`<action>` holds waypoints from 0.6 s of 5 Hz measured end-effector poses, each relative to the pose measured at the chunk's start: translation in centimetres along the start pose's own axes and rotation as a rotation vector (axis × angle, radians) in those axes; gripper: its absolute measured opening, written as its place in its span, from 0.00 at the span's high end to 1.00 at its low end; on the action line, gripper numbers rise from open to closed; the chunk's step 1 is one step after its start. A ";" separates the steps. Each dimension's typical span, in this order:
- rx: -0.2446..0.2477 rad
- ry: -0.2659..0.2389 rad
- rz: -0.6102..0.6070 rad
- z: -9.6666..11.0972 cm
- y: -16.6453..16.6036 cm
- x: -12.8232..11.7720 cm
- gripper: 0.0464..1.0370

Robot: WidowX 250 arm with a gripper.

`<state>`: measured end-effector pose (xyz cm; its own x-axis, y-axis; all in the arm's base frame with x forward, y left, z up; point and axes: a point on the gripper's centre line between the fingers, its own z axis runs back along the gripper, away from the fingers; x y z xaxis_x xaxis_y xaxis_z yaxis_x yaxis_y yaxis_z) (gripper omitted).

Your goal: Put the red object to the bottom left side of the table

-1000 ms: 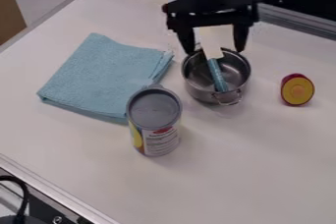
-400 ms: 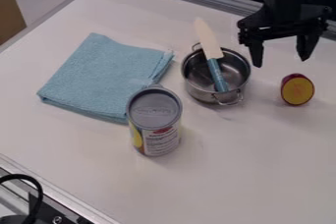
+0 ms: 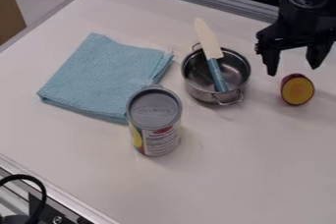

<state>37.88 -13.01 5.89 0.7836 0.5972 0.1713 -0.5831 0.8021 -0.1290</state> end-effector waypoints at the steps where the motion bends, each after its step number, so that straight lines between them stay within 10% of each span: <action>1: 0.030 0.013 0.001 -1.4 -0.3 -0.5 0.04; 3: 0.070 -0.009 0.011 -3.1 0.0 -0.7 0.04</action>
<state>38.02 -13.43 2.77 0.7756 0.6054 0.1790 -0.6051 0.7937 -0.0626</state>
